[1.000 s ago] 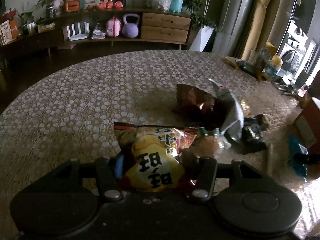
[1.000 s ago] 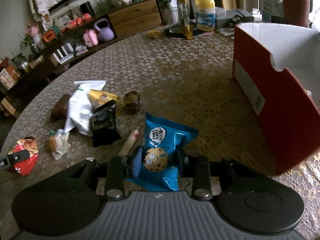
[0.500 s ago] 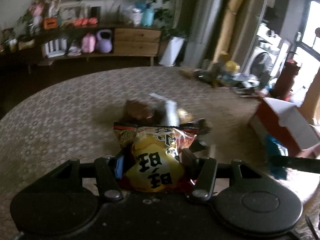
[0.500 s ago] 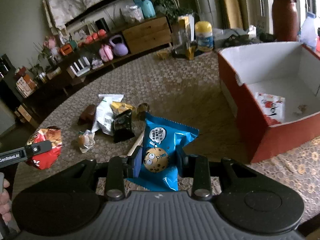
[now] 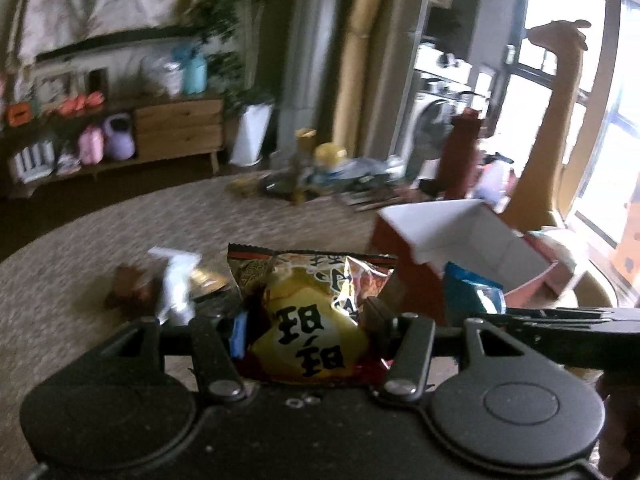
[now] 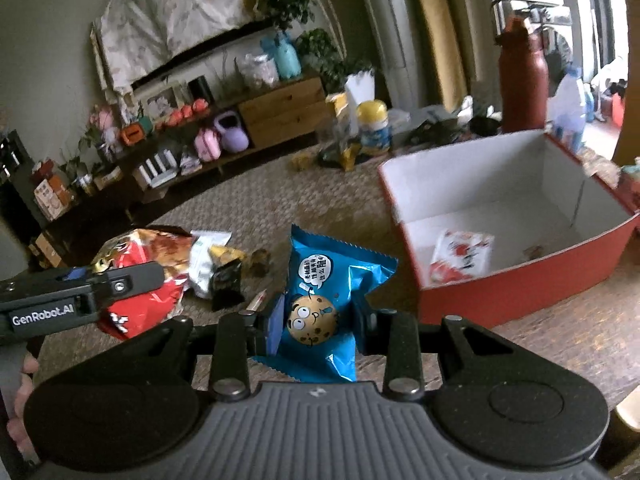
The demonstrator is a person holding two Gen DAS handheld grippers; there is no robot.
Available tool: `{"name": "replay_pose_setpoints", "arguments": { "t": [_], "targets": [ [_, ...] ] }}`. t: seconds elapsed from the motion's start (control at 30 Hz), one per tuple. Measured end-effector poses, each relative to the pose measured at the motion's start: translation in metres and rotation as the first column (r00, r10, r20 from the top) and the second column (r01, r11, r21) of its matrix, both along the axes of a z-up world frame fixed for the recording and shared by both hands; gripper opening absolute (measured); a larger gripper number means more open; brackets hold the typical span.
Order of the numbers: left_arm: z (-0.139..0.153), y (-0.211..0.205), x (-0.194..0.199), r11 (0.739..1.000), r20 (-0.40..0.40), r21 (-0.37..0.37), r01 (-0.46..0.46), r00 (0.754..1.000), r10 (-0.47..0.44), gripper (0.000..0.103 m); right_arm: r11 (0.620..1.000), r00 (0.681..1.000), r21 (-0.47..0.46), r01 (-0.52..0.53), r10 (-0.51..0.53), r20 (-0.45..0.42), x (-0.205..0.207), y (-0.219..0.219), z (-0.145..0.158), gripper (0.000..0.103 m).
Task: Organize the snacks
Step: 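Carry the cookie packet and chip bag into the red box with both tools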
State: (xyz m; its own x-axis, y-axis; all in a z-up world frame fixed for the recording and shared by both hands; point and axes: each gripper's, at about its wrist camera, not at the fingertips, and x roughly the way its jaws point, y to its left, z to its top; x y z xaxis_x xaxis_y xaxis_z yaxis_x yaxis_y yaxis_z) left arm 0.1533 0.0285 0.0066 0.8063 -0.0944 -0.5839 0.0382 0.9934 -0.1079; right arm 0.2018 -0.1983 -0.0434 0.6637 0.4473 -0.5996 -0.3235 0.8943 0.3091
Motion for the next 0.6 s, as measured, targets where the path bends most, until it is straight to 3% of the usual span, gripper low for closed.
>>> {"name": "replay_pose_setpoints", "arguments": {
  "t": [0.6],
  "targets": [
    [0.030, -0.138, 0.073, 0.982, 0.074, 0.047, 0.184, 0.980, -0.187, 0.055, 0.982, 0.980, -0.025, 0.187, -0.185, 0.067, 0.049, -0.107, 0.026, 0.033]
  ]
}}
